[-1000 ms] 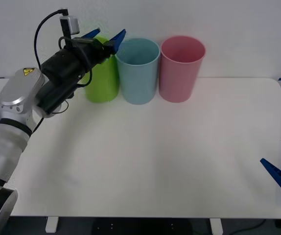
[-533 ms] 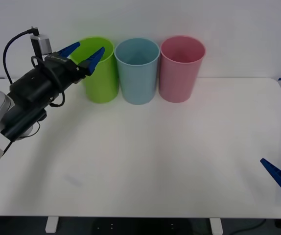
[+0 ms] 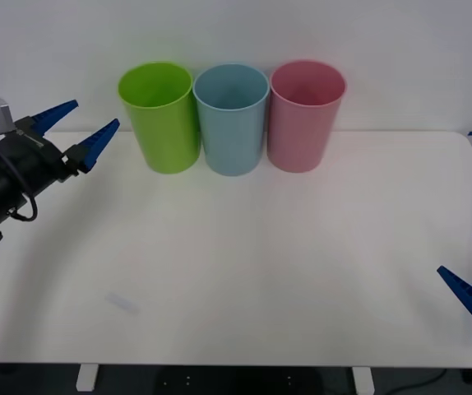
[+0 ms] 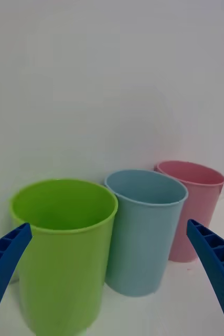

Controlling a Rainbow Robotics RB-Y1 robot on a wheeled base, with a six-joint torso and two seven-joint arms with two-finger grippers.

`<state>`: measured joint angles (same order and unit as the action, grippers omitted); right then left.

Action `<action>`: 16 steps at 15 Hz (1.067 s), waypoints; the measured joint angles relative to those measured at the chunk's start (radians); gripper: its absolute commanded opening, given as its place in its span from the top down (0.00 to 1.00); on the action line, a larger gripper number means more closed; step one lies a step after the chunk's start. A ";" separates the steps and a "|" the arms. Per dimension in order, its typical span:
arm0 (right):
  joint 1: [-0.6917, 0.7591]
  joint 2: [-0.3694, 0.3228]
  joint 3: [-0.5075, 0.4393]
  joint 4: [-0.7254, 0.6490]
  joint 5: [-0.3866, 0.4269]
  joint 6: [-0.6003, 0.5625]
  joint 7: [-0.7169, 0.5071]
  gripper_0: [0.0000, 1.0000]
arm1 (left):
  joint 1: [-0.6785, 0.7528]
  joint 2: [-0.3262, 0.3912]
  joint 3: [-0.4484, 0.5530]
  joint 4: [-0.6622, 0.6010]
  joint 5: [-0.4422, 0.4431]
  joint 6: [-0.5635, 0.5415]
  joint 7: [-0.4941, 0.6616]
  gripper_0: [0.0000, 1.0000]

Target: Grasp the object on the table and drop it into the matching bin: aluminum can to the light blue bin, PET bottle to the pink bin.

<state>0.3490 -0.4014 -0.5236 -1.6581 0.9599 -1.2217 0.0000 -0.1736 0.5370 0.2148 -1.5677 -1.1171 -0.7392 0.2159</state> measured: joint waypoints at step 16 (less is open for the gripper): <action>0.000 0.000 0.000 0.000 0.000 0.000 0.000 0.00 | 0.510 0.000 0.341 -0.422 -0.107 -0.209 0.217 0.00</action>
<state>0.3490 -0.4014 -0.5236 -1.6581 0.9599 -1.2217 0.0000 0.3363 0.5370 0.5561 -1.9899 -1.2241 -0.9485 0.4332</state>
